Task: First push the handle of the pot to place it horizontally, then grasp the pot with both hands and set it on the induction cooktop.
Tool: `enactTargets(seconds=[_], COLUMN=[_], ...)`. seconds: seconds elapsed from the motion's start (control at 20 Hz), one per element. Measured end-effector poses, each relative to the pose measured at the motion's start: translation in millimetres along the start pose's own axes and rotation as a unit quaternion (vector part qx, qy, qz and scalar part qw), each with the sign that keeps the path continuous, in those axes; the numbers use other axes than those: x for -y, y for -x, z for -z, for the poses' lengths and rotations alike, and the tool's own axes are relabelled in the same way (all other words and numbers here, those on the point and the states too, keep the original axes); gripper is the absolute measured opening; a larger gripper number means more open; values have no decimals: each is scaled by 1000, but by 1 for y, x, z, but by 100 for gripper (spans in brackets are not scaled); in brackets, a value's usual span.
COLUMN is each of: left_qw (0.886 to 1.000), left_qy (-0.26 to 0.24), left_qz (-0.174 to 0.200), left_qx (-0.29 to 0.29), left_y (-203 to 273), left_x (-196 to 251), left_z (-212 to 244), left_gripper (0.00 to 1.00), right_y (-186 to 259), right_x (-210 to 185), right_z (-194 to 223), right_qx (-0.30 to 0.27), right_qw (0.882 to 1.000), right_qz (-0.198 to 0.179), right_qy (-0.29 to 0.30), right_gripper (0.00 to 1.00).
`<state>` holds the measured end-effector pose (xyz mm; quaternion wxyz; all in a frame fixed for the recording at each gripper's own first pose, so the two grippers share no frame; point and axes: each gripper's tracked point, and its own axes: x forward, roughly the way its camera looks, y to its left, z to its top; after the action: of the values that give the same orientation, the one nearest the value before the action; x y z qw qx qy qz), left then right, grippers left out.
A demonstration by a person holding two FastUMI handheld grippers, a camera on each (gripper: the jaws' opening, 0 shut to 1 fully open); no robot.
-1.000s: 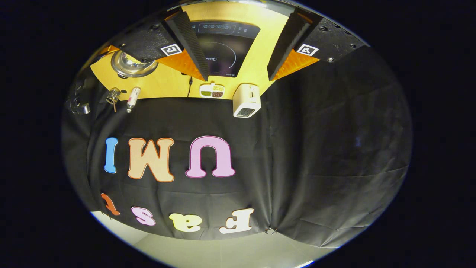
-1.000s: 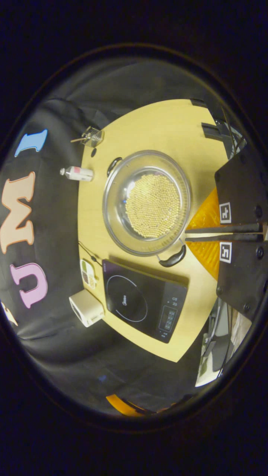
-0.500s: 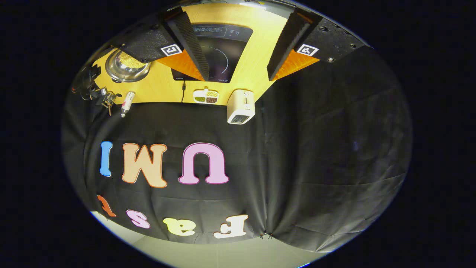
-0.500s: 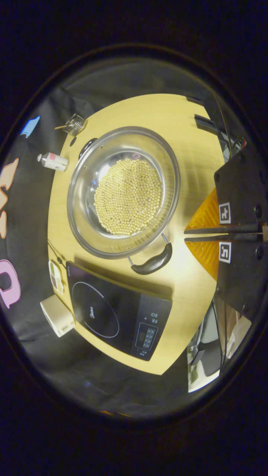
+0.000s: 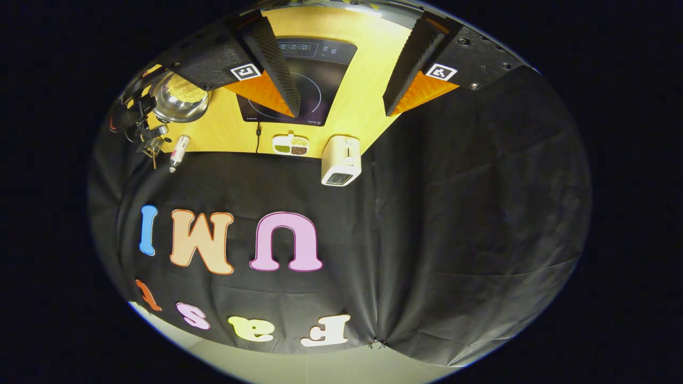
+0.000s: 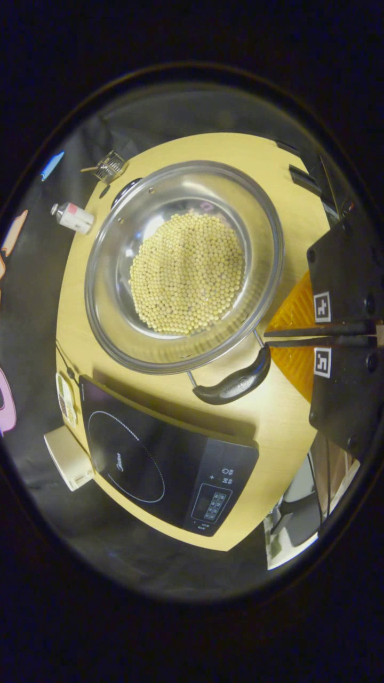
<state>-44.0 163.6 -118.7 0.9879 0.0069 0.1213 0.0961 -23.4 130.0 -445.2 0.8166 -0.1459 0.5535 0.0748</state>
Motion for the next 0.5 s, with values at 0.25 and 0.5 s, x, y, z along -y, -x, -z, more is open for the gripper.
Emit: enactTargets(seconds=[0.25, 0.5], left_qw=[1000, 1000], left_qy=[-3, 4], left_qz=[-1, -4], left_qx=[-4, -10], left_y=[-1, -3], left_x=[-5, -9], left_z=[2, 7], left_gripper=[96, 96], right_y=[-5, -11], right_x=[-13, -32], right_z=[-8, -29], right_qx=[-15, -21], right_qw=[999, 994], right_qz=[-13, -33], right_qy=[-46, -103], right_gripper=[0, 0])
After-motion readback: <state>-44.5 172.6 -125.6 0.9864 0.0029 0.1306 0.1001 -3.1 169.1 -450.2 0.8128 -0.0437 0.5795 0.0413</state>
